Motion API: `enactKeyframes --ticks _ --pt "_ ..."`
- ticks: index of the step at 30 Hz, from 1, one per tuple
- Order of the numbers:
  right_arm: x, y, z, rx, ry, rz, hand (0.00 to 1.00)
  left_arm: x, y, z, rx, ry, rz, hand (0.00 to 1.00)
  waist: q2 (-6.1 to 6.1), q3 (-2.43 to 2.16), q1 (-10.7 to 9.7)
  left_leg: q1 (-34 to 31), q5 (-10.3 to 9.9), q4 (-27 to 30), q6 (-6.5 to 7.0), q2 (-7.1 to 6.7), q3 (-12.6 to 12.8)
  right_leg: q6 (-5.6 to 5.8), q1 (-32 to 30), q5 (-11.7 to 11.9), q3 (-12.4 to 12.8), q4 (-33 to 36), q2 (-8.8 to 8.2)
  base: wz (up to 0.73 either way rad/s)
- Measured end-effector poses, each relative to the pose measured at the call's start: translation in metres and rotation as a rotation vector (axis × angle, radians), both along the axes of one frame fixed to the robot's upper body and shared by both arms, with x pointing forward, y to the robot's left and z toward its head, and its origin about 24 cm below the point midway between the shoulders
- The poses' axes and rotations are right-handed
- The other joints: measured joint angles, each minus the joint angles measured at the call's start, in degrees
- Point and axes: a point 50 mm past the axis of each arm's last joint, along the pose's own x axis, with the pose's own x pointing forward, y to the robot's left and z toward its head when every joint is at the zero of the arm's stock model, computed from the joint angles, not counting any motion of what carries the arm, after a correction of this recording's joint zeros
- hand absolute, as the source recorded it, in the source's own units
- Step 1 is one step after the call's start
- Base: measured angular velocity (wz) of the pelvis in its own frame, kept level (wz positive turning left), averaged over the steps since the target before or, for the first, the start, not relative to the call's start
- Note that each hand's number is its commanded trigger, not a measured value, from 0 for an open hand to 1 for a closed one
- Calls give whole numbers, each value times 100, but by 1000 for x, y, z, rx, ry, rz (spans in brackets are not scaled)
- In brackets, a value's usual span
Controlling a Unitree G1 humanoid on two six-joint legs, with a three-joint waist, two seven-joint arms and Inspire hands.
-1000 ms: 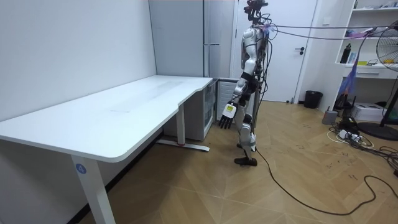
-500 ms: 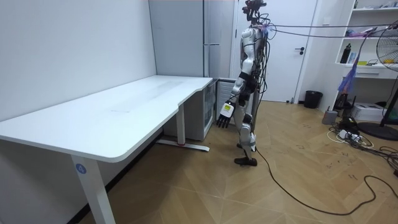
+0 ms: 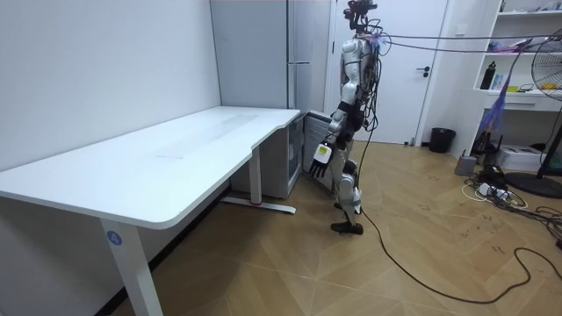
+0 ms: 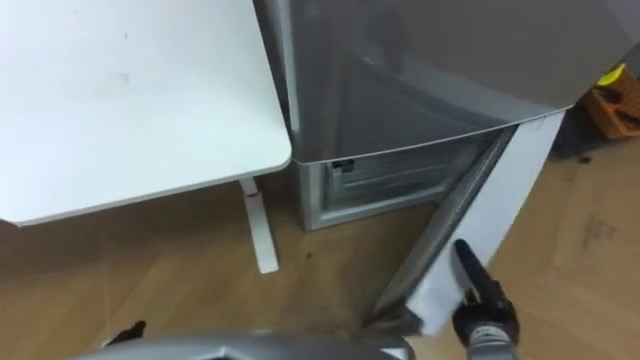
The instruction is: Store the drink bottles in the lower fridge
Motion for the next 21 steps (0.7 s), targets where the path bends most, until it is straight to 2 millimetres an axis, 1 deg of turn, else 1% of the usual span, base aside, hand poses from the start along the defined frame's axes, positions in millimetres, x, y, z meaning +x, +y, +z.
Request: enactKeyframes --ticks 1,2,3,4,7,9,13,17,21 --pt "5 8 1 29 -31 30 0 2 -3 0 -4 -6 -8 0 76 -8 1 2 1 18 1 0 -4 1 1 -1 -16 2 -3 0" --pt "8 13 1 45 -48 51 0 3 -4 0 -5 -8 -9 0 95 -5 7 0 5 21 -1 0 -9 2 1 -1 -29 0 -4 7" --pt "15 22 2 79 -79 90 0 5 -6 -1 -5 -18 -2 0 105 1 13 -15 21 23 -5 -1 -23 2 2 -1 -67 0 -9 13" --pt "20 31 3 107 -104 135 0 8 -8 -1 -12 -27 3 0 84 1 14 -21 37 24 -8 -4 -43 2 5 -2 -101 -2 -16 12" --pt "26 42 4 147 -148 199 0 12 -10 -1 -4 -39 -2 0 22 8 70 -11 43 39 -4 -14 -43 2 26 -3 -103 -9 -28 2" --pt "25 45 3 156 -151 215 0 14 -10 0 -1 -41 -14 0 -20 12 106 -15 50 39 8 -29 -49 5 25 -4 -93 -9 -40 0" --pt "24 53 2 188 -141 243 0 16 -7 1 18 -49 -25 0 -78 42 140 -27 51 23 13 -44 -62 13 8 -9 -85 -9 -51 0" --pt "25 55 2 194 -150 255 0 17 -7 1 22 -53 -25 0 -88 55 139 -39 52 24 14 -48 -70 15 5 -10 -112 -8 -55 3" --pt "25 55 3 187 -158 277 0 18 -7 1 29 -61 -23 0 -109 79 144 -75 52 24 14 -48 -115 15 -2 -10 -178 -16 -55 6"
